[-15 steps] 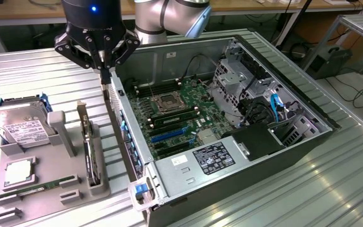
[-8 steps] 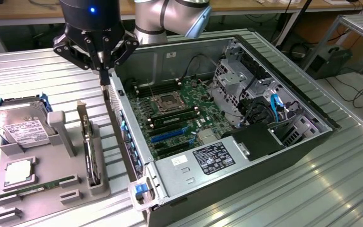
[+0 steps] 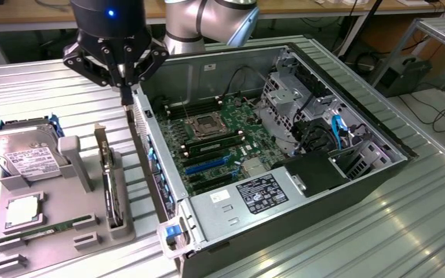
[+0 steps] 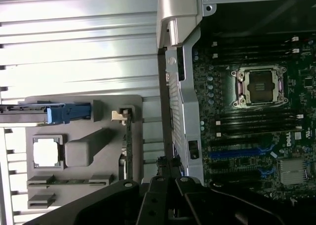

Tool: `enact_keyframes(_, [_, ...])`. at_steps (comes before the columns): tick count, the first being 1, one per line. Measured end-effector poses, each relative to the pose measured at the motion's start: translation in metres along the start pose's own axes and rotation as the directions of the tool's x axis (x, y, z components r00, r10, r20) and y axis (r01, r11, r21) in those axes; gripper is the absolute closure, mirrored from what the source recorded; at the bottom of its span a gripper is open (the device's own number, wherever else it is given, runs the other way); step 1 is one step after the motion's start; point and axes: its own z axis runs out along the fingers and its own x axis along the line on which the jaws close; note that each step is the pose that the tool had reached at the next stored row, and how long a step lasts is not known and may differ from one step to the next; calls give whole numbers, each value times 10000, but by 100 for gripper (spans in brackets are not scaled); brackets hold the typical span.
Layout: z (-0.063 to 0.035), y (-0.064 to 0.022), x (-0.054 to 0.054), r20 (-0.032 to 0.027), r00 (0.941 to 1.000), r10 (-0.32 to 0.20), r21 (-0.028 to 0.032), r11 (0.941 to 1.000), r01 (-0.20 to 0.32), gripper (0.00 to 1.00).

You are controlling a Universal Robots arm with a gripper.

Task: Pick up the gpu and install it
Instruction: 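Reach for the gpu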

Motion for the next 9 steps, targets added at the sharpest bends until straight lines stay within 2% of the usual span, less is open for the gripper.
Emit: enact_keyframes(9, [10,-21,54,0,10000,-1,0,10000,1,89])
